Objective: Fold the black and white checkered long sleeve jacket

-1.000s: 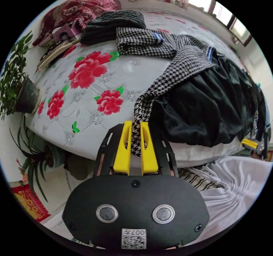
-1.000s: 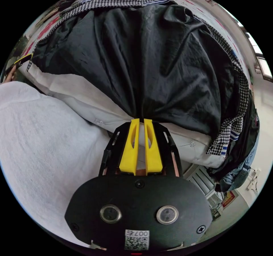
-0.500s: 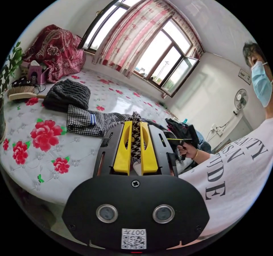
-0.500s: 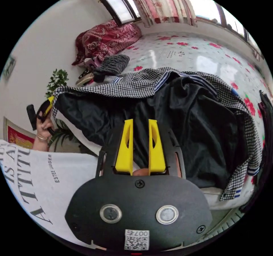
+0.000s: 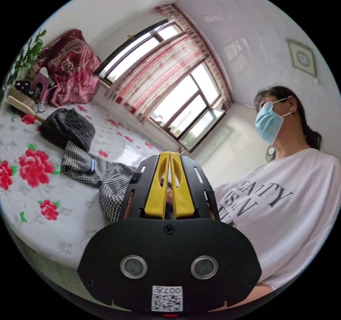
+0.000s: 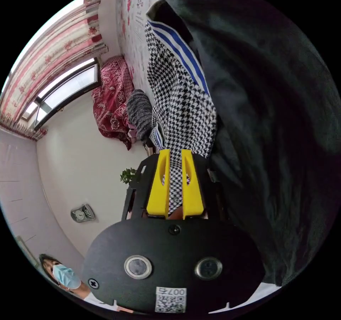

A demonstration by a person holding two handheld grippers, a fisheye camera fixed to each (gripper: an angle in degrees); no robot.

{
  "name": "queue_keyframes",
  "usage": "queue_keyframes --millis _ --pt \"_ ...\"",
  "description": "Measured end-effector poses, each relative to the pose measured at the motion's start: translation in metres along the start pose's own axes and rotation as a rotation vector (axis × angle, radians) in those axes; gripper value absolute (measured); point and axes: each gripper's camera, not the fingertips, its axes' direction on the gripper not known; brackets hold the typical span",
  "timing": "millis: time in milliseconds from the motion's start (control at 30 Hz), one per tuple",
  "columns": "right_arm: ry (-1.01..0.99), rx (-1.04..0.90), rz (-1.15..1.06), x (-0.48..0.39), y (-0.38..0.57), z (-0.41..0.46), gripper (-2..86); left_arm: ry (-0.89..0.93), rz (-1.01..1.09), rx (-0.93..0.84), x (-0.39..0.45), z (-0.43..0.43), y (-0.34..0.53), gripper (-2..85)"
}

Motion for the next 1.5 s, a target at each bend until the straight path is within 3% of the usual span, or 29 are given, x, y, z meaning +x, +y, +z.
queue_keyframes --millis 133,233,367,500,667,767,933,1200,1333,1500 --pt "0.262 -0.064 -0.258 -0.064 -0.038 -0.022 2.5 -0.318 -0.079 -0.230 -0.021 0.063 0.026 1.1" --pt "0.403 -0.141 -0.365 -0.070 -0.029 -0.023 6.1 -0.478 -0.127 -0.434 -0.037 0.119 0.060 10.2" --pt "0.453 -0.166 -0.236 -0.024 -0.033 -0.022 8.3 -0.517 -0.072 -0.690 -0.034 0.191 0.105 14.1" --pt "0.354 -0.156 -0.095 0.016 -0.038 -0.016 7.7 -0.606 0.047 -0.914 -0.033 0.254 0.144 14.5" --pt "0.302 -0.192 -0.098 0.015 -0.038 -0.002 3.7 -0.745 0.122 -0.924 -0.049 0.283 0.147 6.2" --pt "0.354 -0.227 -0.203 -0.004 -0.031 0.001 1.8 -0.713 0.123 -0.969 -0.050 0.287 0.137 3.6" --pt "0.488 -0.301 -0.330 -0.034 -0.016 0.000 0.5 -0.577 0.068 -0.899 -0.039 0.257 0.099 2.1" --pt "0.688 -0.370 -0.559 -0.097 -0.004 0.002 0.1 -0.174 0.023 -0.603 -0.018 0.208 0.005 1.6" --pt "0.727 -0.246 -0.728 -0.170 -0.012 -0.015 0.1 -0.098 0.106 -0.546 0.004 0.237 -0.013 1.7" --pt "0.743 0.032 -0.853 -0.246 -0.032 -0.031 0.2 -0.096 0.260 -0.662 0.033 0.368 0.017 4.1"
